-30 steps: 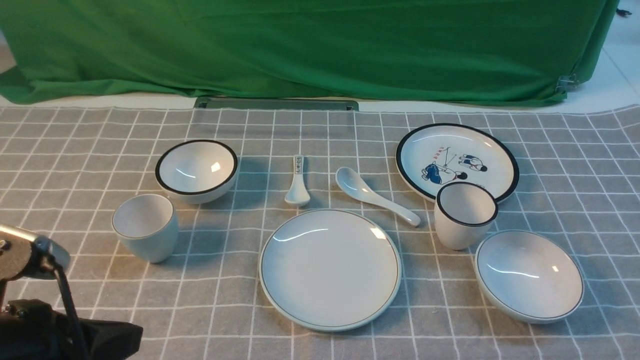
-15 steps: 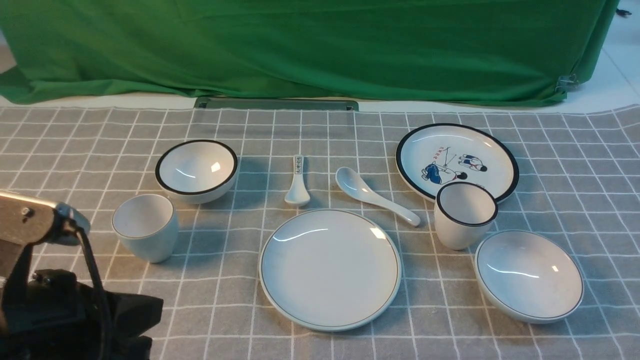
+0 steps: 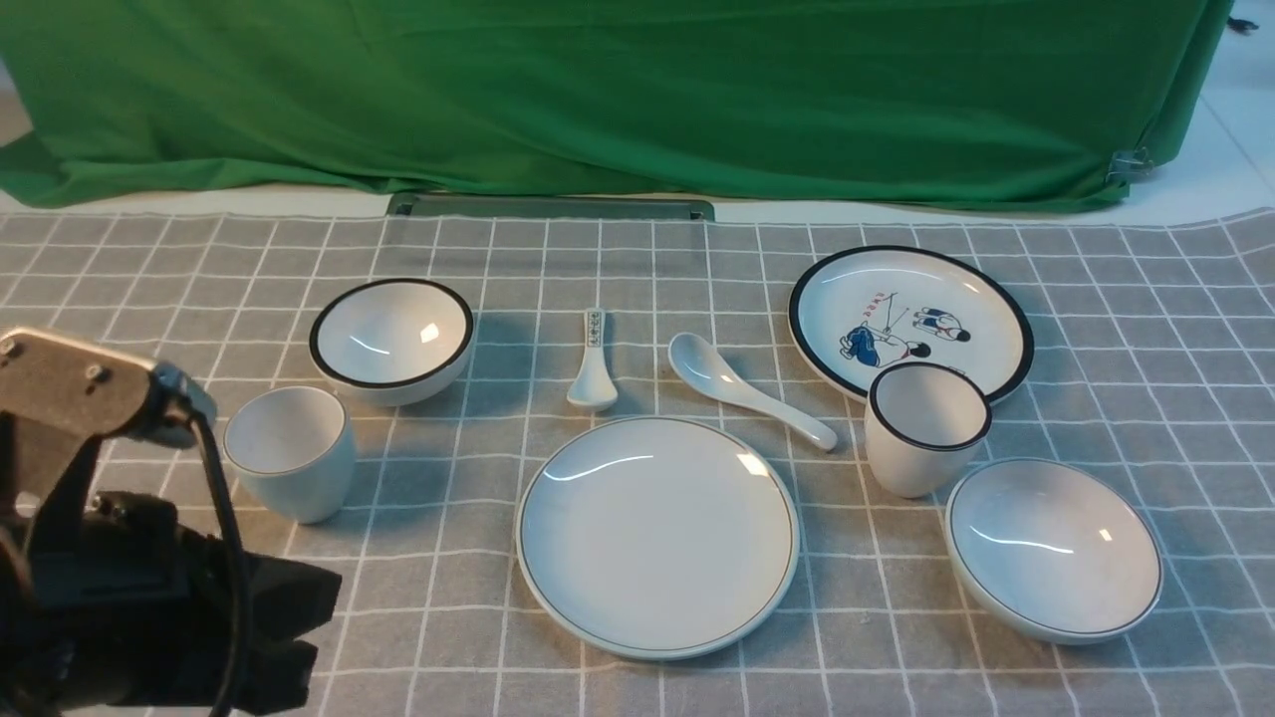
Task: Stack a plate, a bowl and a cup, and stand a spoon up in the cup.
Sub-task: Use the right arm to grab a blue rice bowl
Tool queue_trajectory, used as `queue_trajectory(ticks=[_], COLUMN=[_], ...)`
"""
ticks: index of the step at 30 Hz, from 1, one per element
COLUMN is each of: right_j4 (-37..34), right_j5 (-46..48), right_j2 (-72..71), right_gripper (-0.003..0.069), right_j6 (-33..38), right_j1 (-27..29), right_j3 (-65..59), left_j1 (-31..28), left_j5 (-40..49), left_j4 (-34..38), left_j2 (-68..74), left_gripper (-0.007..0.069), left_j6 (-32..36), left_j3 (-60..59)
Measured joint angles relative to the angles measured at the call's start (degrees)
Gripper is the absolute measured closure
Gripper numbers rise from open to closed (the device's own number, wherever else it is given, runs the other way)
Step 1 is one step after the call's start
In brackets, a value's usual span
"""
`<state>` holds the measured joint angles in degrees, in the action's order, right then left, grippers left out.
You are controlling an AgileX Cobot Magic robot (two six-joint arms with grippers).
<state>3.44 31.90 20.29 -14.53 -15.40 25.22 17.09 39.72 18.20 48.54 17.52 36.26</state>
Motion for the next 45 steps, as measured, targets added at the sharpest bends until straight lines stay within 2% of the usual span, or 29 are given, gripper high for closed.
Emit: queue_trajectory(ticks=[3, 8, 11, 13, 15, 17, 19, 24, 28, 30, 32, 33, 34, 36, 41, 45], right_j4=[2.2, 2.8, 2.6, 2.2, 2.2, 2.2, 2.2, 2.2, 2.6, 2.6, 2.9, 3.5, 4.4, 5.0, 4.4, 1.8], right_j5=[15.0, 15.3, 11.6, 9.3, 7.7, 5.6, 4.0, -0.9, -1.3, -1.2, -1.0, -0.8, -0.4, 0.4, 5.9, 9.2], right_j2=[14.8, 32.8, 44.3, 49.7, 53.5, 58.3, 61.6, 71.4, 78.5, 79.3, 79.3, 79.2, 78.7, 78.1, 72.8, 69.0], right_gripper=[0.0627, 0.062, 0.0532, 0.044, 0.0313, 0.0226, 0.0214, 0.0244, 0.0258, 0.0291, 0.0348, 0.0434, 0.0485, 0.0501, 0.0577, 0.0577], right_j6=[3.8, 7.9, 10.1, 11.2, 11.8, 12.4, 12.5, 12.5, 14.1, 15.1, 15.7, 16.3, 16.7, 16.7, 13.6, 11.2], right_j1=[-6.5, -12.8, -15.0, -15.2, -15.2, -15.2, -15.2, -12.7, -11.1, -11.1, -11.3, -11.6, -11.9, -12.3, -18.0, -28.3], right_j3=[9.6, 16.3, 19.8, 21.0, 22.1, 23.5, 24.3, 26.0, 28.0, 28.4, 28.7, 29.0, 29.1, 29.3, 29.7, 35.8], left_j1=[0.0, 0.0, 0.0, 0.0, 0.0, 0.0, 0.0, 0.0, 0.0, 0.0, 0.0, 0.0, 0.0, 0.0, 0.0, 0.0], left_j5=[2.8, 4.9, 5.0, 5.4, 5.7, 6.2, 6.1, 6.2, 6.2, 6.2, 6.2, 6.3, 6.4, 6.6, 7.7, 7.7], left_j4=[0.7, 2.3, 3.0, 3.2, 3.2, 3.2, 3.2, 3.2, 3.2, 3.2, 3.2, 3.2, 3.2, 3.2, 2.9, 2.7], left_j2=[3.9, 8.5, 8.9, 8.6, 7.9, 6.6, 5.6, 3.1, 1.1, 0.5, 0.1, -0.3, -0.7, -0.9, -1.4, -1.4], left_gripper=[0.0615, 0.0615, 0.0615, 0.0615, 0.0615, 0.0615, 0.0615, 0.0615, 0.0615, 0.0615, 0.0615, 0.0615, 0.0615, 0.0615, 0.0615, 0.0615], left_j6=[1.5, 2.5, 3.6, 3.8, 4.0, 4.1, 4.3, 4.5, 4.5, 4.5, 4.5, 4.5, 4.5, 4.5, 4.6, 4.6], left_j3=[3.9, 6.1, 6.2, 6.2, 6.2, 6.2, 6.2, 6.2, 6.2, 6.2, 6.2, 6.2, 6.2, 6.2, 6.2, 6.2])
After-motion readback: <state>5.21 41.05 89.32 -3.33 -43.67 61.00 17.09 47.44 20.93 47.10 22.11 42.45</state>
